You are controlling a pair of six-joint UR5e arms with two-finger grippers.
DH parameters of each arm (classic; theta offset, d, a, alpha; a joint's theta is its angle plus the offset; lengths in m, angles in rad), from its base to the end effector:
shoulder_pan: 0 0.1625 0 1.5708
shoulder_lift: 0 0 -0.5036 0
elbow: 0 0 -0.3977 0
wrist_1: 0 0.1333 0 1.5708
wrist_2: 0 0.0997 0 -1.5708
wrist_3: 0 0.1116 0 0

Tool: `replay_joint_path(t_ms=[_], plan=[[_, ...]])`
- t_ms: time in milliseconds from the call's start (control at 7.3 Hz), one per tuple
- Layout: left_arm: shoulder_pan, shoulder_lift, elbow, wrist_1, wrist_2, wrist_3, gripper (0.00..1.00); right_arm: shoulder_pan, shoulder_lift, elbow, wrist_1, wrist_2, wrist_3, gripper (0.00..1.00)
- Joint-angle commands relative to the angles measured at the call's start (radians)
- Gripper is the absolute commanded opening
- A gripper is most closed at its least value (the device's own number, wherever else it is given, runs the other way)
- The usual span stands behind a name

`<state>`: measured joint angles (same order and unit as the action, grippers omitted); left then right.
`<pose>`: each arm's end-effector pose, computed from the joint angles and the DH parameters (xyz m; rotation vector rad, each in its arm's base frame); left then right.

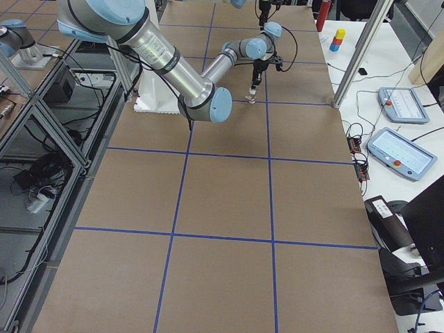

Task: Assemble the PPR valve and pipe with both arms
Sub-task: 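Lower and press the chrome fitting into the valve top with the right gripper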

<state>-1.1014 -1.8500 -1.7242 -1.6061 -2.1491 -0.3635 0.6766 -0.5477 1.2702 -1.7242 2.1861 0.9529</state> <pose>0.2209 -0.5954 0.5183 0.1865 0.7042 0.2365 -0.6285 -0.5930 0.1848 -0.1451 -0.7997 -0.1196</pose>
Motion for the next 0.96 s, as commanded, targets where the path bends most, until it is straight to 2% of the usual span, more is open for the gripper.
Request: replay_joint_path(t_ms=[0, 411, 822], plan=[[0.0, 0.0, -0.002, 0.0, 0.0, 0.0, 1.0, 0.0, 0.0, 0.0, 0.0, 0.0, 0.001, 0.26], [-0.002, 0.002, -0.003, 0.0, 0.0, 0.0, 1.0, -0.002, 0.002, 0.0, 0.0, 0.0, 0.003, 0.4], [0.0, 0.002, -0.003, 0.0, 0.0, 0.0, 1.0, -0.005, 0.002, 0.0, 0.0, 0.0, 0.006, 0.45]])
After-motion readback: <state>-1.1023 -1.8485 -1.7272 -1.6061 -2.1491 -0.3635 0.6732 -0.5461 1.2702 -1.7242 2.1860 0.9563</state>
